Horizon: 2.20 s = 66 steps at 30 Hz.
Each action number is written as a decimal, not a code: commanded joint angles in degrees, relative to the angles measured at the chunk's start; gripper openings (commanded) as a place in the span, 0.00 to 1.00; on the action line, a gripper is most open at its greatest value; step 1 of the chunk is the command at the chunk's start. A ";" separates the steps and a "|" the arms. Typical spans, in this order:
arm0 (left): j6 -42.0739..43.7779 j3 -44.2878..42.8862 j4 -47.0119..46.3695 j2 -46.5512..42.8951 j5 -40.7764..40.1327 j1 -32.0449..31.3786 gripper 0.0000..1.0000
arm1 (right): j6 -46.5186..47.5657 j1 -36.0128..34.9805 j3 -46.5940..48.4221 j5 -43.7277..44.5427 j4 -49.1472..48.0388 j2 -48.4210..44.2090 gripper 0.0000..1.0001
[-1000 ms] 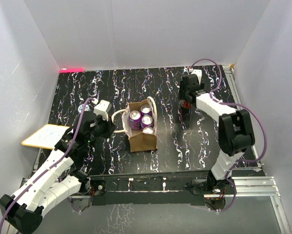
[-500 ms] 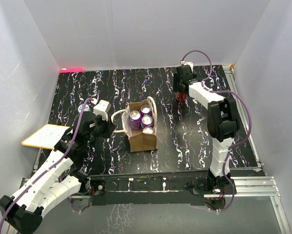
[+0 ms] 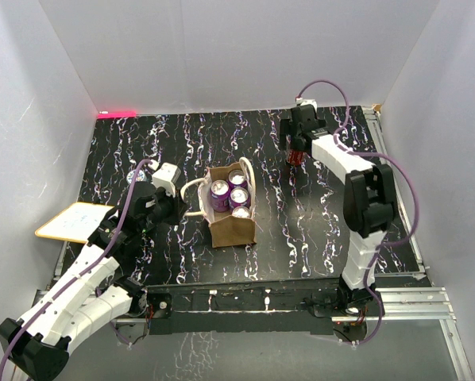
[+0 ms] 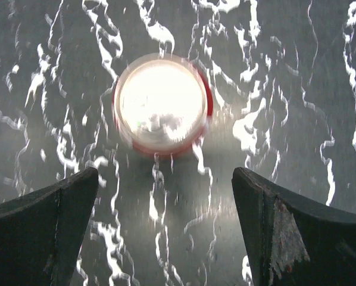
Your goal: Take the beverage out of the canvas bag
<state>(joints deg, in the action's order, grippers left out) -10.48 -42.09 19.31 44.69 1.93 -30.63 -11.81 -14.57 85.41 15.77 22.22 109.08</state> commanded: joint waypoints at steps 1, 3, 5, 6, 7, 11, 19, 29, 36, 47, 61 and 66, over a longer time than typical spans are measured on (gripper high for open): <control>0.46 0.25 -0.57 -0.32 -0.15 0.42 0.00 | -4.57 -0.04 -13.64 -6.64 -5.57 -13.97 0.99; 0.44 0.25 -0.59 -0.15 0.17 0.43 0.00 | -6.75 -0.31 -21.68 -9.03 -7.19 -19.54 0.99; 0.46 0.34 -0.71 -0.03 0.51 0.51 0.00 | -8.30 -0.59 -29.28 -10.95 -8.20 -23.69 0.99; 0.46 0.36 -0.76 0.08 0.65 0.54 0.00 | -8.93 -0.75 -31.90 -11.93 -8.46 -25.45 0.99; 0.44 0.37 -0.79 0.24 0.82 0.57 0.00 | -9.43 -0.87 -34.00 -12.78 -8.50 -27.34 0.99; 0.61 0.06 -0.68 1.01 0.97 0.62 0.00 | -10.07 -1.28 -38.39 -15.78 -7.63 -33.46 0.99; 0.52 0.25 -0.59 0.38 0.35 0.71 0.00 | -7.40 -7.33 -24.05 -21.17 -1.60 -37.01 0.99; 0.48 0.29 -0.56 -0.10 0.02 0.83 0.00 | 5.03 -30.24 -7.37 -19.95 -5.14 -34.53 0.99; 0.39 0.09 -0.33 -0.70 -0.63 0.85 0.00 | 23.81 -38.14 -3.54 -24.70 -2.33 -29.10 1.00; 0.42 0.17 -0.46 -1.58 -0.54 0.94 0.00 | 39.35 -36.06 3.81 -22.36 8.16 -13.68 0.99; 0.46 0.27 -0.59 -1.93 -0.43 1.03 0.00 | 38.13 -32.34 3.27 -21.69 5.81 -4.34 0.99; 0.46 0.26 -0.61 -1.89 -0.44 1.10 0.00 | 39.32 -32.25 4.44 -21.23 5.21 -1.23 0.99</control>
<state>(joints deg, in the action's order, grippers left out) -10.48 -42.09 19.31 44.12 2.11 -30.11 25.87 -47.09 86.87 -6.26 30.85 106.10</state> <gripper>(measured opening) 0.093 0.992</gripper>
